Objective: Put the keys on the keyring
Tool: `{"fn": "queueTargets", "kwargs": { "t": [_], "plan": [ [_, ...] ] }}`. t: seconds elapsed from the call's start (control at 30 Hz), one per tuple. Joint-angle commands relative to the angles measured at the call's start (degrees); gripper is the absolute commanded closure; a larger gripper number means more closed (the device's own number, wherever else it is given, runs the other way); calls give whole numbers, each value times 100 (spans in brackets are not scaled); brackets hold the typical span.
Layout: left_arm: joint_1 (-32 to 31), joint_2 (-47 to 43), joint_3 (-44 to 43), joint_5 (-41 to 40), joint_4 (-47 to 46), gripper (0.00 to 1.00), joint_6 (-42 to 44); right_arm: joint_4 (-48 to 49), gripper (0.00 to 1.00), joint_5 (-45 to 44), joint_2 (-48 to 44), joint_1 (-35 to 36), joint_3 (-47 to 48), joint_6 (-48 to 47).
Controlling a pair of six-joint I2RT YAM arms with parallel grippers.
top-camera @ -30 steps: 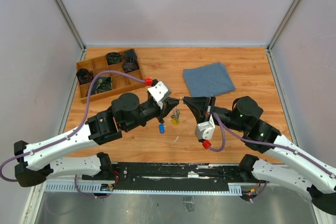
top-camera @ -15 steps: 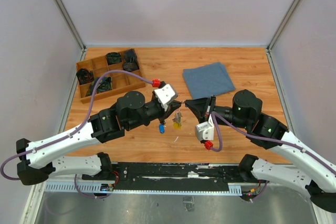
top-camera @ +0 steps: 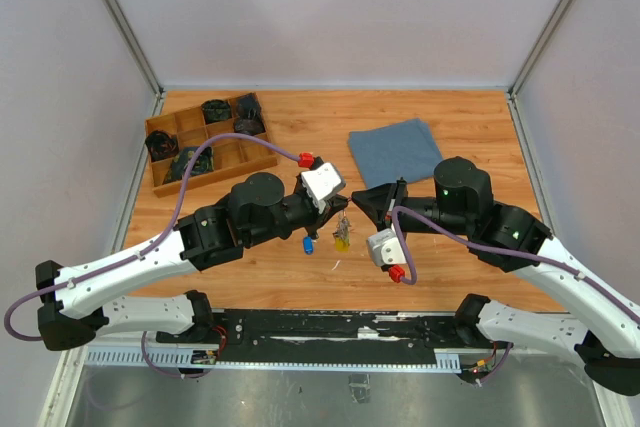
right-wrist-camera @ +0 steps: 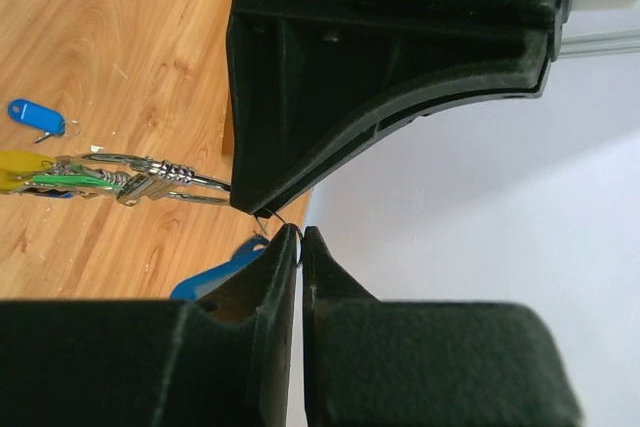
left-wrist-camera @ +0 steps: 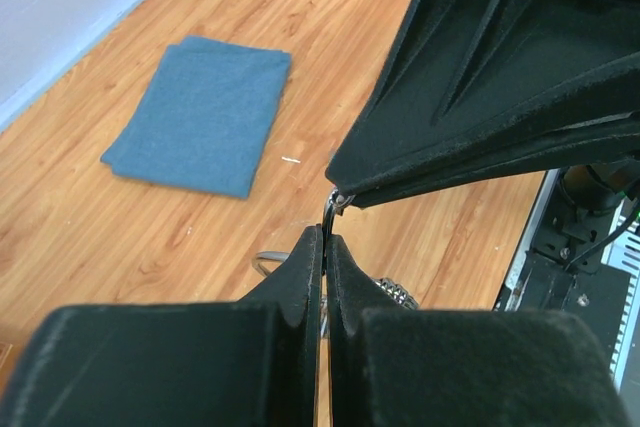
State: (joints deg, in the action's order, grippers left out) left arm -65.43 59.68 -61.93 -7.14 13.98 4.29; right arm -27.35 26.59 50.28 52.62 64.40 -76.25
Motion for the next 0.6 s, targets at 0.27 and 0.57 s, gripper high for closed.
{"fn": "queueTargets", "kwargs": {
  "t": [0.27,0.57],
  "plan": [
    [1,56,-26,340,135,100,16,671,91,-165,130,164,0,-471],
    [1,6,82,219,11,99,-119,1570,91,-585,-723,161,-763,397]
  ]
}}
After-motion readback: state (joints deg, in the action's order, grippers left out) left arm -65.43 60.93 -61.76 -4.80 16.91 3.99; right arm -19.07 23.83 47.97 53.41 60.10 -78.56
